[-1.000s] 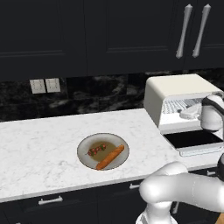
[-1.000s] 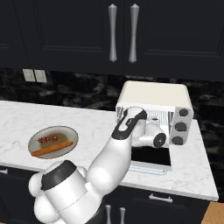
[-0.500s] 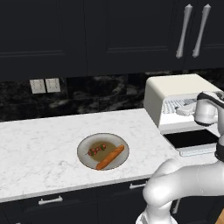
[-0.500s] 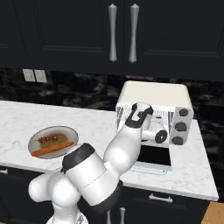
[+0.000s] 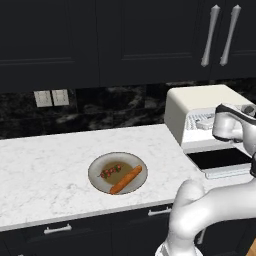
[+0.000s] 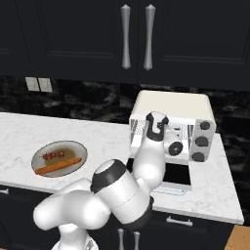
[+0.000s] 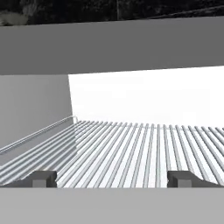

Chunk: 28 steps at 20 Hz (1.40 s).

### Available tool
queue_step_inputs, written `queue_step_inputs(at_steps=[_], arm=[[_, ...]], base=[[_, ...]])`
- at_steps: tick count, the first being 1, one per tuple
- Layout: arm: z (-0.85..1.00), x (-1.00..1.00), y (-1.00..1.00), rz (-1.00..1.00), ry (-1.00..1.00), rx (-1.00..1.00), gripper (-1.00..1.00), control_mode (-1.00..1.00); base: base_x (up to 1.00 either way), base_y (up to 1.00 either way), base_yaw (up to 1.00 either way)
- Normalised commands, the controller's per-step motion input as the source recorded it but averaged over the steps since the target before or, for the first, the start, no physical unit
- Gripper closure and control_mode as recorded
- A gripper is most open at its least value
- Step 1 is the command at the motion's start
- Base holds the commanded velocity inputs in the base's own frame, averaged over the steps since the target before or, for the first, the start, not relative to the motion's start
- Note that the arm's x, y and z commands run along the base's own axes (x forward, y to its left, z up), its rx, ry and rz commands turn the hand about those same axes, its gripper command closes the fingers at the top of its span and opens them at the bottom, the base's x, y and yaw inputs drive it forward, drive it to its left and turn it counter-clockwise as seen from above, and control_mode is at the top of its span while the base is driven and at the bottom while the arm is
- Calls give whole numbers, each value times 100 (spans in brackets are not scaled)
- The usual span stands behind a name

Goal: Pick up the kebab skewer and baguette bread, and place them inside the toaster oven. Close the toaster oven door and start by setting the timer.

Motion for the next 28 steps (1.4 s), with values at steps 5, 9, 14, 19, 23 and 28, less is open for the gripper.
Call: queue_step_inputs(at_steps=[5,9,14,19,23,28], arm=[[-60,-18,-31,-5,1,0,-100,-100],[-71,-95,-47,-1,11,-1,-100,-100],[-29,-99,-46,0,44,0,-100,-100],[-15,-100,-39,0,62,0,-100,-100],[0,-100,-31,0,49,-2,-100,-100],[84,-100,6,2,17,0,-100,-100]], base=[[0,0,0],[0,0,0],[0,0,0],[0,0,0],[0,0,0],[0,0,0]])
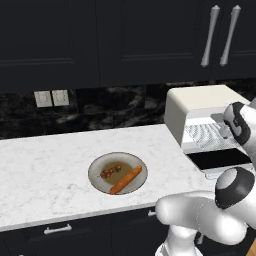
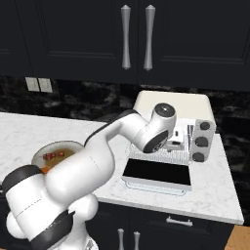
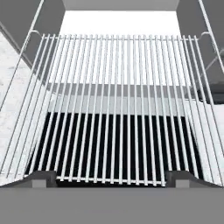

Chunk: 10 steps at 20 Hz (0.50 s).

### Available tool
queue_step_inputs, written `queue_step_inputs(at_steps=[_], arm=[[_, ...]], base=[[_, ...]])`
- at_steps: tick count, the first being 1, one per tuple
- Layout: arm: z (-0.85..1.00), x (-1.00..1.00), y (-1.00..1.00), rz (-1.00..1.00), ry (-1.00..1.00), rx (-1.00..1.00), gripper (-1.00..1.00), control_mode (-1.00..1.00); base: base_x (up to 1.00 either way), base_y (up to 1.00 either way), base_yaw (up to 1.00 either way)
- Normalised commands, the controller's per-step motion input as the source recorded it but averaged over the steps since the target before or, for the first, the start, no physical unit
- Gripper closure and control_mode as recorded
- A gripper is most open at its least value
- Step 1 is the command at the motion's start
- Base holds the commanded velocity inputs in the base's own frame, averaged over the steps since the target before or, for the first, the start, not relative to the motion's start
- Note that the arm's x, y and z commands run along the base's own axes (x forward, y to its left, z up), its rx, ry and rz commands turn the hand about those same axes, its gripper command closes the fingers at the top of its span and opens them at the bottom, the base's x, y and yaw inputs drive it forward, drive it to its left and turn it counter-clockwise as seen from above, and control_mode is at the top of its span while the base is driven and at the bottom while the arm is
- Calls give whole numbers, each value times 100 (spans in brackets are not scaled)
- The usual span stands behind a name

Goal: Pick up the kebab skewer and baguette bread, and place them inside the toaster oven. Close the toaster oven door and start by setting the timer.

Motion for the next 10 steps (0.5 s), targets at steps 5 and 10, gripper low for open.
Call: queue_step_inputs(at_steps=[5,10], arm=[[33,-91,83,4,4,-1,-100,-100],[3,-21,100,-2,2,0,-100,-100]], base=[[0,0,0],[0,0,0]])
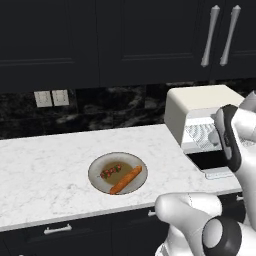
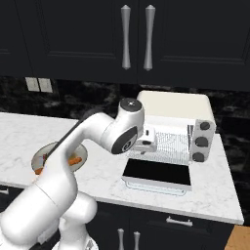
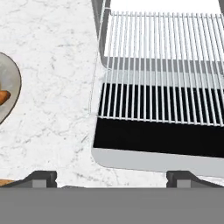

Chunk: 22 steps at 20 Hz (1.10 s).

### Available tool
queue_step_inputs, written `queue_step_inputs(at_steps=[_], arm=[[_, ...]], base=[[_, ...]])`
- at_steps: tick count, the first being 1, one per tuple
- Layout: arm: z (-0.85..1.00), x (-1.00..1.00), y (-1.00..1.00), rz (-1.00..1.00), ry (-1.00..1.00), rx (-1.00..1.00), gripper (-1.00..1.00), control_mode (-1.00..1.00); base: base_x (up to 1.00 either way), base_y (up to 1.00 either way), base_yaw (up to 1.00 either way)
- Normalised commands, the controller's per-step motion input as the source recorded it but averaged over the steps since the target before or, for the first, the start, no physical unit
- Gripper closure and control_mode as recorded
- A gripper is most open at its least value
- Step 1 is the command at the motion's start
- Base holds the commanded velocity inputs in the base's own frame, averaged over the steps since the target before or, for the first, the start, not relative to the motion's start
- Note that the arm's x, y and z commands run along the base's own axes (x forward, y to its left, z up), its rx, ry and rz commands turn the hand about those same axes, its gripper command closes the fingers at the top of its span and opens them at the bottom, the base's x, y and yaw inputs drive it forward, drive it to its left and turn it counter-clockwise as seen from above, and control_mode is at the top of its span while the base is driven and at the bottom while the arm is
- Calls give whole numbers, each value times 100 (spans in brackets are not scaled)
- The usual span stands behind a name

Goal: Pick up the kebab skewer and baguette bread, and place them inside the toaster oven. Close the toaster oven door and start by setting the timer.

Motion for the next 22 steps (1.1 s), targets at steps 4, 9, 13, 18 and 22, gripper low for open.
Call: queue_step_inputs(at_steps=[4,9,13,18,22], arm=[[0,-6,100,-8,1,0,-100,-100],[-13,7,100,-16,2,0,-100,-100],[-25,12,100,-25,0,0,-100,-100],[-33,6,100,-22,10,0,-100,-100],[-26,2,100,-13,18,0,-100,-100]], base=[[0,0,0],[0,0,0],[0,0,0],[0,0,0],[0,0,0]])
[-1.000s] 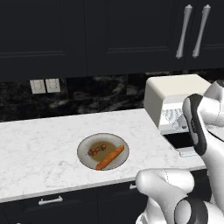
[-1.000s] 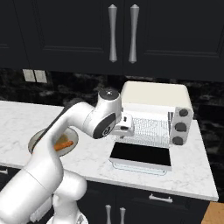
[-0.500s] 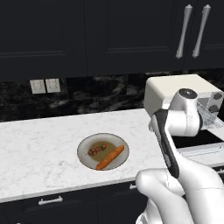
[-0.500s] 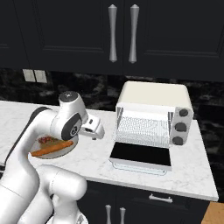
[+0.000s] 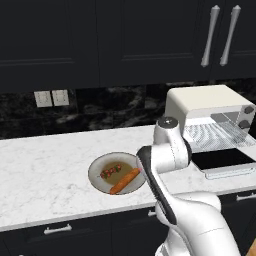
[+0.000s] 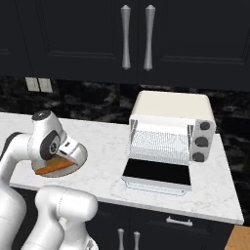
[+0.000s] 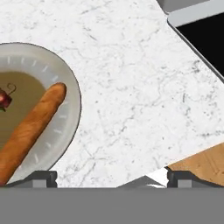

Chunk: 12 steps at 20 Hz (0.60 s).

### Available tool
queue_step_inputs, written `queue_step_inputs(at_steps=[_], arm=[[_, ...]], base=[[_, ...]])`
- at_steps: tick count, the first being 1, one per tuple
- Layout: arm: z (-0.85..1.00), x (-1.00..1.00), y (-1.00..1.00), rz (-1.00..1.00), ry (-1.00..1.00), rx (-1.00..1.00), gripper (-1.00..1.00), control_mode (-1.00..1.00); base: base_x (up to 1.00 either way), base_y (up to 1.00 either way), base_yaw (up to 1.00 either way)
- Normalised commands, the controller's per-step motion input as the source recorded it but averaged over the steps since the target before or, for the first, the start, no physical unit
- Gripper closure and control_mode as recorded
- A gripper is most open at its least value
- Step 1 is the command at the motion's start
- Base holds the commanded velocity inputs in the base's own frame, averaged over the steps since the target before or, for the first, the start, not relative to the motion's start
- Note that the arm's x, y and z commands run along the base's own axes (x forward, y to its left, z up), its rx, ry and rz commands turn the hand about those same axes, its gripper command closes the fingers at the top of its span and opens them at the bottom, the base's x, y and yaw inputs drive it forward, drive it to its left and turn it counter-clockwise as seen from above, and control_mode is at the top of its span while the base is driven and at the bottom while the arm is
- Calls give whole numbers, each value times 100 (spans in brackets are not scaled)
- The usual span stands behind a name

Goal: Pick up the kebab skewer and baguette bread, and place them inside the toaster oven. Close the toaster oven door and start by setting the timer.

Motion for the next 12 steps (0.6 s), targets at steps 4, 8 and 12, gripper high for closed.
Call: queue_step_inputs(at_steps=[4,8,12], arm=[[-50,0,99,-11,9,3,-100,-100],[-51,13,79,-2,4,7,-100,-100],[-53,32,23,6,12,11,-100,-100]], base=[[0,0,0],[0,0,0],[0,0,0]])
